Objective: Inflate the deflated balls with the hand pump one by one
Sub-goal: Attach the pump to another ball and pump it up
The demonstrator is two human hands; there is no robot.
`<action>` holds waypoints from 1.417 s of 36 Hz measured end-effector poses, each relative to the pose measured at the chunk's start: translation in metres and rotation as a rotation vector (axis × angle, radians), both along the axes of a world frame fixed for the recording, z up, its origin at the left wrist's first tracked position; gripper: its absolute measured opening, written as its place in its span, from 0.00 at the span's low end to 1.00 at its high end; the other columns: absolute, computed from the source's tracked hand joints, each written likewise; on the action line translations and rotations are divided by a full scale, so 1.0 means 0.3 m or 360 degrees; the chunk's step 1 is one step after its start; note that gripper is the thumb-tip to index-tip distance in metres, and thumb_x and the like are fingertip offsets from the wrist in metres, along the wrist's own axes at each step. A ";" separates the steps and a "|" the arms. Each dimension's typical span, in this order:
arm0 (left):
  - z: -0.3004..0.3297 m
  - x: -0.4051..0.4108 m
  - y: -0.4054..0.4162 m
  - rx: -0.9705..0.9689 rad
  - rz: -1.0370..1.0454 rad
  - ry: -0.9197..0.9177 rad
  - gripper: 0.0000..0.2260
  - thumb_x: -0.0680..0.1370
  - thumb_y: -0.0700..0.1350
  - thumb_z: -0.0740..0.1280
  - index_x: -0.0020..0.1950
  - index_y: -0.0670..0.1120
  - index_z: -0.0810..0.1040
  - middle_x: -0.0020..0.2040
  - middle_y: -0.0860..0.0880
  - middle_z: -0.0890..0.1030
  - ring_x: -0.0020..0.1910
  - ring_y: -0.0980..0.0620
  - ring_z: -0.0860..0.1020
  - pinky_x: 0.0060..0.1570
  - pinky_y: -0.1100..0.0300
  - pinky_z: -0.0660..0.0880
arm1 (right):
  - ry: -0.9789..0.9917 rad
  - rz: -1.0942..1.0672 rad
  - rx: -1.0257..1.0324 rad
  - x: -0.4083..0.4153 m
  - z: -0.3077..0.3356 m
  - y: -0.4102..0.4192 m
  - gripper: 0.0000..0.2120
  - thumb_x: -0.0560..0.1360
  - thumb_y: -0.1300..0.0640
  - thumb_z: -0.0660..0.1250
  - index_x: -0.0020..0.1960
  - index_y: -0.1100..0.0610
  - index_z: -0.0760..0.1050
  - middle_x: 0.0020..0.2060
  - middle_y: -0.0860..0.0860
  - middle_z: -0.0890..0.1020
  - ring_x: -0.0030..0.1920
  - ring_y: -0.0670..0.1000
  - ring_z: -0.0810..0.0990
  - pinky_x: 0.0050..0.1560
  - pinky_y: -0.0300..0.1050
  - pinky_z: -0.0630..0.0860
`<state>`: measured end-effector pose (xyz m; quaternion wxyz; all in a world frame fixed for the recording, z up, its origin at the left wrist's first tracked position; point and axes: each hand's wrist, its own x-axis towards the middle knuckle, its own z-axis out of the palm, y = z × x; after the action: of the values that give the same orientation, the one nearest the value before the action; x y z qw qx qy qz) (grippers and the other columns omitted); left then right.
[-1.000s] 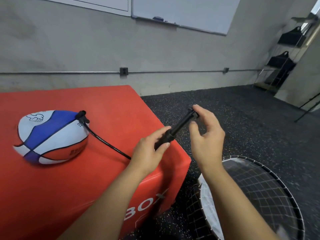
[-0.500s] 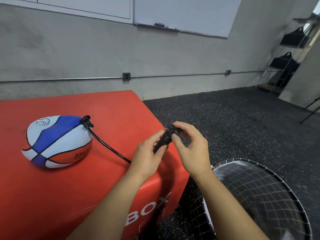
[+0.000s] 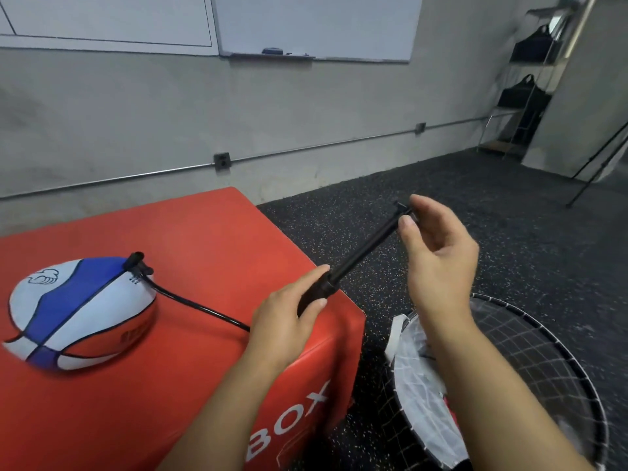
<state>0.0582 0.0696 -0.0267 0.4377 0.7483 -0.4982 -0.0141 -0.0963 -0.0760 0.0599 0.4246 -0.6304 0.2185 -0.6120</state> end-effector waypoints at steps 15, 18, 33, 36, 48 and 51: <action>-0.019 0.051 0.010 -0.0227 -0.0020 0.0334 0.25 0.78 0.48 0.69 0.72 0.66 0.73 0.60 0.63 0.84 0.63 0.63 0.81 0.67 0.50 0.77 | 0.0424 0.0055 -0.0434 0.120 -0.059 0.106 0.25 0.75 0.73 0.67 0.67 0.53 0.81 0.64 0.48 0.82 0.67 0.46 0.79 0.70 0.52 0.75; -0.020 0.062 0.014 -0.0266 0.0006 0.0369 0.25 0.77 0.47 0.69 0.72 0.65 0.73 0.60 0.62 0.85 0.62 0.63 0.81 0.66 0.50 0.78 | 0.0509 0.0117 -0.0492 0.152 -0.082 0.135 0.26 0.74 0.73 0.66 0.68 0.54 0.80 0.65 0.48 0.81 0.68 0.44 0.78 0.71 0.51 0.73; 0.006 0.068 0.030 -0.0453 -0.0023 0.0530 0.29 0.81 0.31 0.66 0.70 0.64 0.75 0.61 0.59 0.85 0.61 0.59 0.83 0.65 0.55 0.77 | 0.0579 0.0285 -0.0532 0.228 -0.140 0.200 0.14 0.80 0.64 0.71 0.65 0.54 0.82 0.62 0.47 0.82 0.66 0.43 0.78 0.69 0.44 0.74; 0.003 0.067 0.028 -0.0402 -0.0040 0.0468 0.28 0.81 0.34 0.67 0.67 0.67 0.75 0.58 0.62 0.85 0.60 0.60 0.83 0.64 0.55 0.78 | 0.0536 0.0279 -0.0539 0.211 -0.136 0.182 0.12 0.81 0.64 0.70 0.62 0.55 0.83 0.59 0.47 0.83 0.63 0.43 0.80 0.66 0.46 0.76; 0.016 0.002 0.019 0.0025 0.0077 0.0111 0.25 0.80 0.55 0.67 0.73 0.75 0.67 0.62 0.65 0.83 0.62 0.54 0.82 0.61 0.46 0.78 | 0.0150 0.0042 -0.0152 0.063 -0.010 0.062 0.12 0.83 0.64 0.67 0.63 0.53 0.82 0.59 0.49 0.85 0.62 0.50 0.83 0.66 0.55 0.79; 0.029 -0.022 0.018 0.0105 0.0102 -0.0034 0.26 0.82 0.54 0.68 0.73 0.76 0.63 0.63 0.66 0.82 0.60 0.54 0.81 0.59 0.49 0.77 | 0.0039 -0.0038 -0.0027 0.012 0.016 0.033 0.13 0.83 0.64 0.67 0.66 0.57 0.81 0.59 0.49 0.85 0.61 0.45 0.83 0.66 0.47 0.79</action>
<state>0.0516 0.0749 -0.0180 0.4077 0.7781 -0.4778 -0.0085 -0.0926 -0.0660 0.0647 0.4093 -0.6388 0.2260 -0.6110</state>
